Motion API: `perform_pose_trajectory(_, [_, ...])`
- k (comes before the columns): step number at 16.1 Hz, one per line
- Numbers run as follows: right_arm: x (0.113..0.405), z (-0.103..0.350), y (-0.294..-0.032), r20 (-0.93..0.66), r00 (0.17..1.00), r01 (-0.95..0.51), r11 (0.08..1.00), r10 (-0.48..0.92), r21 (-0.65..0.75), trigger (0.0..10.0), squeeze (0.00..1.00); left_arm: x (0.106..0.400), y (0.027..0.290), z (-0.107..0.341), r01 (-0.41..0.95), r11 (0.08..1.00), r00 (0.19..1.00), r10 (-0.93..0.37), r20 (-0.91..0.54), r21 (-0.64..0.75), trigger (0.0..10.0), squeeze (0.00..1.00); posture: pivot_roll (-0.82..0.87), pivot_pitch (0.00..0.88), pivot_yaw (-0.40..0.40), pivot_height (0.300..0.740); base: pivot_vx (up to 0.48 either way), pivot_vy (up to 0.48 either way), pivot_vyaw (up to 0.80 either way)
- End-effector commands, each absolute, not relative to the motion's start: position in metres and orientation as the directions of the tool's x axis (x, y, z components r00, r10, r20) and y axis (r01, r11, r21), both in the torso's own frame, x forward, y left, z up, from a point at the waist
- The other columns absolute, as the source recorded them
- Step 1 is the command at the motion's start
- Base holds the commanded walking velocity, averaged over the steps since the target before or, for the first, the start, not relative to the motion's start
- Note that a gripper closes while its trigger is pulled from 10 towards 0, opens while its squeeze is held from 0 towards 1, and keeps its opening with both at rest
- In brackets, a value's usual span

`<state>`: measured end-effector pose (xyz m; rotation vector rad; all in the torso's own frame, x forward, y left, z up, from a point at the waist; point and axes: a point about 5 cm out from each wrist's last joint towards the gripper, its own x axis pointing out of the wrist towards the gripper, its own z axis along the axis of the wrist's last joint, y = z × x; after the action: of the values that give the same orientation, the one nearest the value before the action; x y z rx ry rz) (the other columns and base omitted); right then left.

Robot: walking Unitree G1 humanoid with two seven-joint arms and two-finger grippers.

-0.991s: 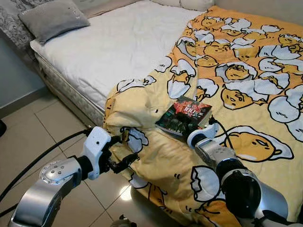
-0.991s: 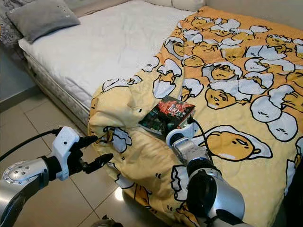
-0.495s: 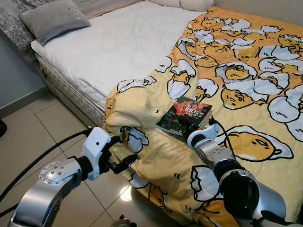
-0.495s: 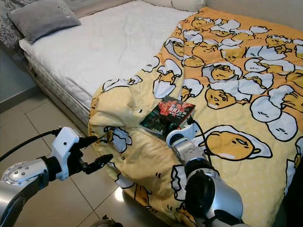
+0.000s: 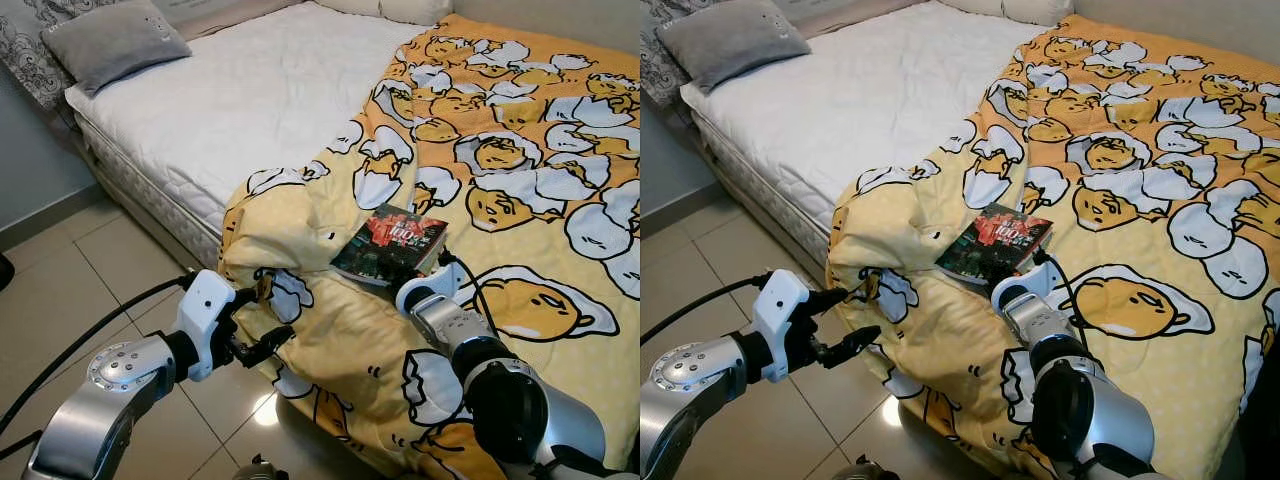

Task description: Clean up the room

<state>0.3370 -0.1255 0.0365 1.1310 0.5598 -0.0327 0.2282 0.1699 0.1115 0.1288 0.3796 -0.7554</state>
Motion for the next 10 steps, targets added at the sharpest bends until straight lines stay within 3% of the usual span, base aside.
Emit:
perform_pose_trajectory(1, [0.3394,0.0396,-0.1212,-0.436,0.861,0.288,0.456,0.261,0.842,0.0,0.0,0.2302,0.1696,0.1111,0.688,0.726,0.668,-0.637,-0.385,-0.006,10.0,0.8,0.1,0.0,0.048,0.74,0.0,0.0,0.0])
perform_pose_trajectory(10, [0.3384,0.038,-0.1224,-0.44,0.862,0.293,0.463,0.25,0.837,0.0,0.0,0.2368,0.1653,0.1107,0.684,0.729,0.68,-0.636,-0.365,0.005,10.0,0.8,0.09,0.0,0.053,0.74,0.0,0.0,0.0])
